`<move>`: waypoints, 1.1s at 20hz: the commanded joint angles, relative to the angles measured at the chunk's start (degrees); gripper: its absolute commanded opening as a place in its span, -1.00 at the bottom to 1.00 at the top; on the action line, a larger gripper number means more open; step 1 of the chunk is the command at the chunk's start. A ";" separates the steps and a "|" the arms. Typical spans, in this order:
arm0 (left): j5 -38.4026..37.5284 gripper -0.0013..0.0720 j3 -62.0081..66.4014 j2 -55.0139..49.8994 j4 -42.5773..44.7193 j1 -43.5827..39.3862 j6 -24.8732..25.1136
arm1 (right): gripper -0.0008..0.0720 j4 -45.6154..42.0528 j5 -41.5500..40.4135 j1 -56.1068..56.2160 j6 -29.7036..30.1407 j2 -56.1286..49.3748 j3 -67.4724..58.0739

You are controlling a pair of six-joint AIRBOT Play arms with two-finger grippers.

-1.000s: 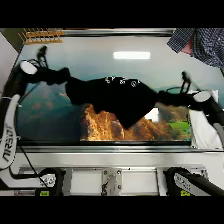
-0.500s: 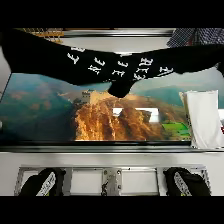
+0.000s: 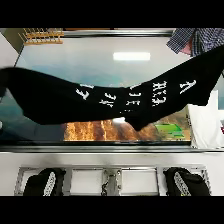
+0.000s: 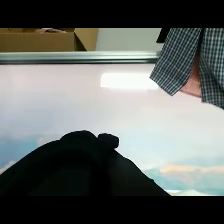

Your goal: Fold the clothes and pants, and hang the long-sleeved shirts on hangers.

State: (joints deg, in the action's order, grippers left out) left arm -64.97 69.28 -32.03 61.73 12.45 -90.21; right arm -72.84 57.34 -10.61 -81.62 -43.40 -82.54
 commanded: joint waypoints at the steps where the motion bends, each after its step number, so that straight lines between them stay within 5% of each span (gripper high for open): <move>1: -2.19 -0.95 -13.88 0.39 -0.33 -2.67 -3.26 | -0.92 2.60 1.92 0.44 -1.81 -9.42 -0.07; 6: 12.48 -0.95 -20.94 -16.96 0.26 -11.58 -0.04 | -0.92 2.54 -2.95 4.66 -3.78 -30.49 -0.46; 7: 17.90 -0.95 -19.41 -22.60 0.28 -12.41 1.22 | -0.87 2.58 -4.72 4.72 -5.55 -34.01 -0.94; 8: 21.62 -0.94 -16.63 -28.15 0.11 -12.41 1.18 | -0.61 2.58 -5.73 4.68 -7.63 -36.70 -1.70; 9: 24.24 -0.36 -12.15 -34.12 0.07 -11.63 0.81 | -0.10 2.54 -6.45 4.46 -9.11 -38.69 -2.51; 10: 24.65 0.55 -6.95 -39.47 -0.04 -10.34 -0.28 | 0.32 2.54 -6.73 3.96 -9.09 -39.93 -3.28; 11: 23.04 0.92 -0.61 -44.89 -0.37 -8.59 -1.97 | 0.43 2.51 -7.21 3.23 -9.07 -40.30 -3.74; 13: 15.26 0.91 10.62 -52.43 -0.33 -4.63 -5.38 | 0.43 2.38 -7.21 1.11 -9.07 -38.97 -3.82; 16: 8.41 0.91 13.60 -53.66 1.81 0.09 -4.09 | 0.43 -0.59 -3.26 -1.40 -6.23 -33.88 -3.13; 22: 7.06 0.91 -13.31 -42.99 7.26 4.79 -4.20 | 0.42 -0.83 1.07 -0.42 -3.87 -16.74 15.21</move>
State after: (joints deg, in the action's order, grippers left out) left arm -56.75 66.76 -78.70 67.31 15.00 -94.28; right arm -73.82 56.77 -11.42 -86.50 -67.24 -75.44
